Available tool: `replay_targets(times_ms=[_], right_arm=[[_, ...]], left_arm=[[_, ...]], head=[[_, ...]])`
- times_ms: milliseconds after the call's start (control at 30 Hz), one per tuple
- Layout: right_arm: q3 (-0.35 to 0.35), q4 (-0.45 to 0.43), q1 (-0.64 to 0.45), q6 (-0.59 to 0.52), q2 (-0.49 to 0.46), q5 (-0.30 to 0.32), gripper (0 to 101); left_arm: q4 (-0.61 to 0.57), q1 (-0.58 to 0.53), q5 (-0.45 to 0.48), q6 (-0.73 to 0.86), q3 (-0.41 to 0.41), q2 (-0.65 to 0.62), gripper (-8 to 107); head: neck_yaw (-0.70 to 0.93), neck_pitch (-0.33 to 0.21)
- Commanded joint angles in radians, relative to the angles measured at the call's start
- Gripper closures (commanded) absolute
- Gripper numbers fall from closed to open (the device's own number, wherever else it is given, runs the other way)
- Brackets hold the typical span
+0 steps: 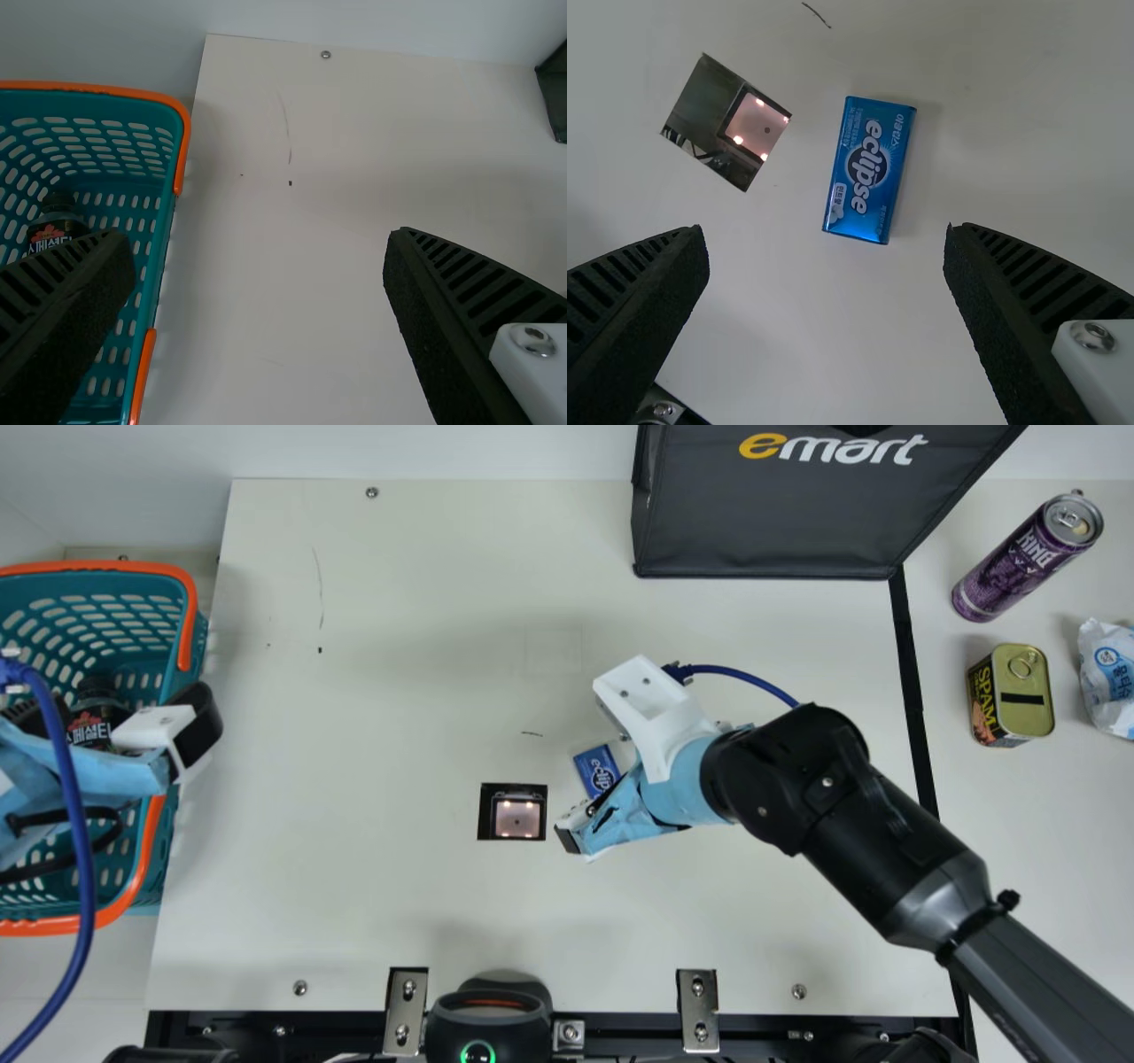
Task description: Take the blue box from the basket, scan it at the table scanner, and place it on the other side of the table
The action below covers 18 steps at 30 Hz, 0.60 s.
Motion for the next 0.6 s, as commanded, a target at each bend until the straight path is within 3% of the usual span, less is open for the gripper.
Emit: replay_targets(times_ms=[0,567], right_arm=[[0.002,-0.024,0.009,0.022,0.014,-0.017,6],[-0.02,-0.199,0.078,0.235,0.157,-0.095,6]], left_arm=[[0.0,0.0,0.0,0.0,0.0,0.0,9],[0.0,0.0,0.0,0.0,0.0,0.0,9]], head=[[0.0,-0.029],[0.0,-0.029]])
